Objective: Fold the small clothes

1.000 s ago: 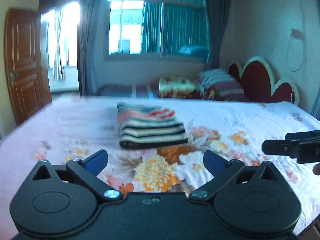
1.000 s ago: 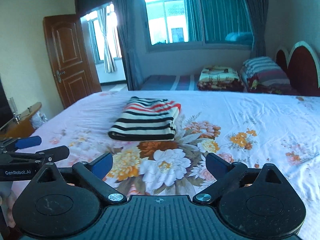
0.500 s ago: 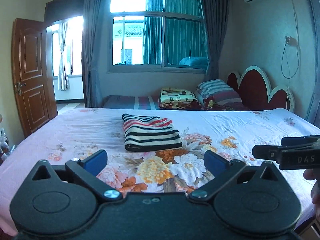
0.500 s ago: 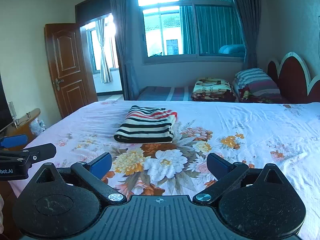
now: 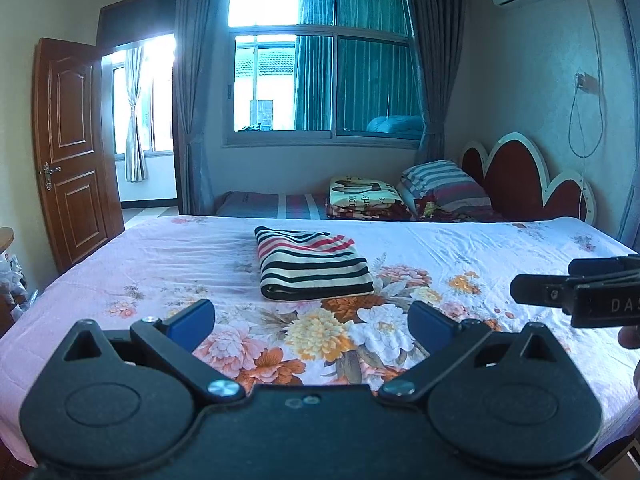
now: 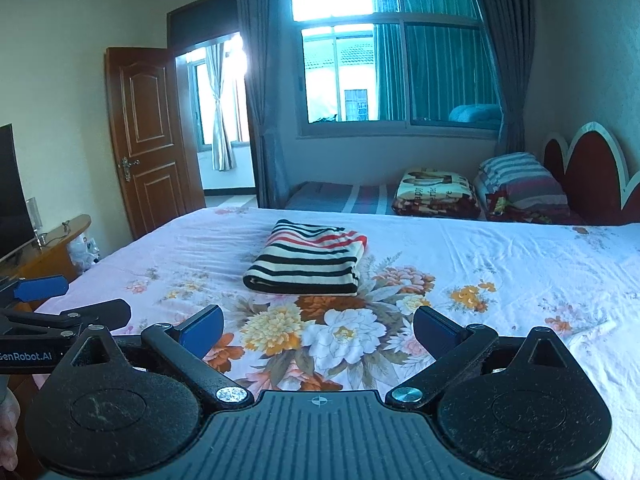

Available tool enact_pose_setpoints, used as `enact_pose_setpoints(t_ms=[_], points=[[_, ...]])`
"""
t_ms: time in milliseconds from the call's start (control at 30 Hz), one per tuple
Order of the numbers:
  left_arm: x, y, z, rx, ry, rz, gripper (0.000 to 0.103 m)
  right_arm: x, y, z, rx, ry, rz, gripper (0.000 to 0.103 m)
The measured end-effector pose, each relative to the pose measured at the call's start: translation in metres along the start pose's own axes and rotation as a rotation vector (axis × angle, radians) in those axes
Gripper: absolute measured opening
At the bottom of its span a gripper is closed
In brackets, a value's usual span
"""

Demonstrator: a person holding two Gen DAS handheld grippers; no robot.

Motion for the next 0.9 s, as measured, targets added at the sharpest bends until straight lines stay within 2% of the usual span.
enact_pose_setpoints(t_ms=[900], points=[[0.002,-0.004,-0.010,0.023,0.009,0.023,0.102,0.010,-0.005,-0.015,0.029,0.002,0.003,0.100]])
Point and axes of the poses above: each gripper's, at about its wrist camera, not at the fingertips, and z roughly the way its jaws point, x to its right, y to its underside, the point moved 4 cm from there along z, roughly the way its jaws point, and after that the axes turned 9 degrees about -z, right-handed, at the moved point
